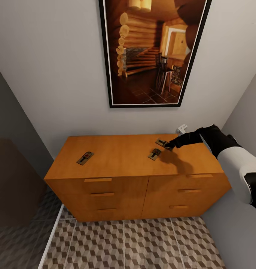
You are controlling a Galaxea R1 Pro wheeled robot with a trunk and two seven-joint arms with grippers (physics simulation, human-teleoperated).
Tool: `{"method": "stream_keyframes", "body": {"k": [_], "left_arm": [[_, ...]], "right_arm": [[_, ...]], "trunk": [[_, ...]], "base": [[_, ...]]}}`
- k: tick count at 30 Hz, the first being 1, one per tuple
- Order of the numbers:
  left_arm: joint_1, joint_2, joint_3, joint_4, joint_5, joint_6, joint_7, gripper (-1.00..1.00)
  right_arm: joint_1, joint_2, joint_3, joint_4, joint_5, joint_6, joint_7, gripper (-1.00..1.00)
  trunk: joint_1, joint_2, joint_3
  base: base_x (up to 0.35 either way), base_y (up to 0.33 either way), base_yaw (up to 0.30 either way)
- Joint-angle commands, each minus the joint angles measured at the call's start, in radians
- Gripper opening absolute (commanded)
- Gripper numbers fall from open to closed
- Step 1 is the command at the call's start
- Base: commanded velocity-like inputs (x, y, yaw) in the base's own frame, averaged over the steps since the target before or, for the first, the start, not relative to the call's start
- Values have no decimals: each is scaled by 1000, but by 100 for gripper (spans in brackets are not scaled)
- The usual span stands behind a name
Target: Take the four mousetraps from the cabinet in the bathroom and place them on the bathroom floor. Make sure all four end up on the same floor surface, and ensure that at least two of them are either under or directly next to the same bathroom sink.
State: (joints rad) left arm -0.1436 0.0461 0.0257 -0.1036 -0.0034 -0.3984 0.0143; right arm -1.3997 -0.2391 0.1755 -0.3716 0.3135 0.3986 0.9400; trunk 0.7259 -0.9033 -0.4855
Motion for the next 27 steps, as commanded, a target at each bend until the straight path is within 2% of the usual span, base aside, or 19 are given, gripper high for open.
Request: {"method": "stream_keyframes", "body": {"k": [1,12,27], "left_arm": [[-1,0,2,1,-1,-3,1,100],[-1,0,2,1,-1,-3,1,100],[-1,0,2,1,0,-3,1,100]], "right_arm": [[0,0,0,-6,5,9,6,-100],[-1,-1,1,-13,6,20,7,-100],[0,-11,2,-12,6,20,6,-100]], "trunk": [[0,-1,-1],[0,-1,-1],[0,-1,-1]], "base": [[0,0,0],[-45,0,0],[-314,0,0]]}}
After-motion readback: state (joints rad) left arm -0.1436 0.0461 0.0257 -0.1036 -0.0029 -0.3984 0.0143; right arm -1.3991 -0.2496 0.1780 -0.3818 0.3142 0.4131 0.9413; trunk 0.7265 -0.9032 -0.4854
